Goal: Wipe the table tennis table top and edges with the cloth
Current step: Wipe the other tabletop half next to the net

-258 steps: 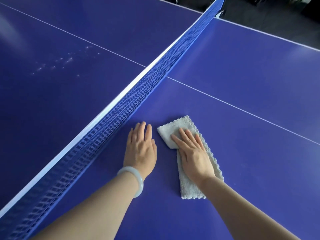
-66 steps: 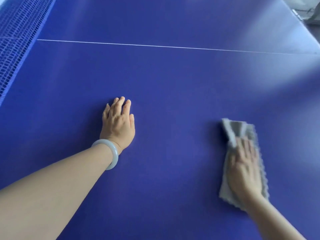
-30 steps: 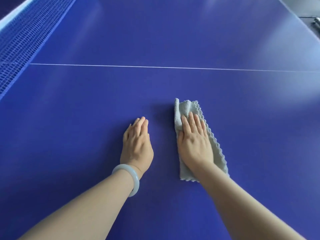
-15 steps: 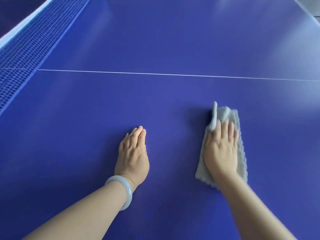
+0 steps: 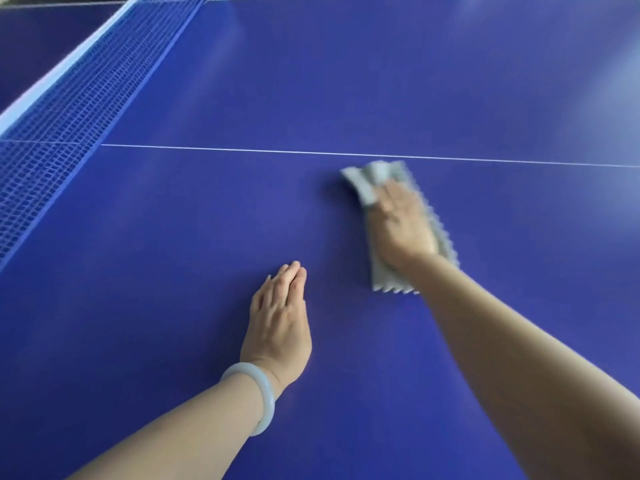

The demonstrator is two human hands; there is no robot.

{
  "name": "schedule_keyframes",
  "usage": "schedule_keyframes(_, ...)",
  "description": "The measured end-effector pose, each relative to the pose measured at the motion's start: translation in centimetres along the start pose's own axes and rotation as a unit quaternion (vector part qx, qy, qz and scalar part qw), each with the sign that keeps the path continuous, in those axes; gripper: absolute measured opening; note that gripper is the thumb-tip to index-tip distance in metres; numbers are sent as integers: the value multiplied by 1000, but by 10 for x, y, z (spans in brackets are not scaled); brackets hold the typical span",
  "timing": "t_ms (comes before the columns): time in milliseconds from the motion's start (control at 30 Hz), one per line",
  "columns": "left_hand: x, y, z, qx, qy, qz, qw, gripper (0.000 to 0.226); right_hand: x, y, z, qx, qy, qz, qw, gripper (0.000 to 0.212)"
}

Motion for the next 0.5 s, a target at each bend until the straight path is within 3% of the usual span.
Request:
schedule_keyframes(100, -1, -2, 1, 11, -5, 2, 1000, 60, -70, 18, -35, -47, -226, 51, 972, 57)
schedule_keyframes(200, -1, -1, 2, 14, -8, -1, 1000, 62, -49, 9, -93, -81, -282, 31, 956, 57)
schedule_keyframes(267, 0, -2, 1, 14, -7, -5, 1000, 63, -6, -6, -107, -71, -233, 8, 970, 60)
schedule_keyframes(367, -2, -1, 1, 8, -12, -8, 1000, 62, 55, -23, -80, -20, -59, 8, 998, 59)
schedule_keyframes(500, -4, 1, 1, 6, -8, 5, 1000, 58, 68, -19, -3, 29, 105, 14, 994, 52)
Point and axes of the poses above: each hand's wrist, its own z-axis towards the middle knuckle, its own y-axis out of the back of the hand, x = y × z, the point moved 3 cm from there along z, towards the middle knuckle, and after that the axes turned 2 degrees about -y, right-handed, at the moved point
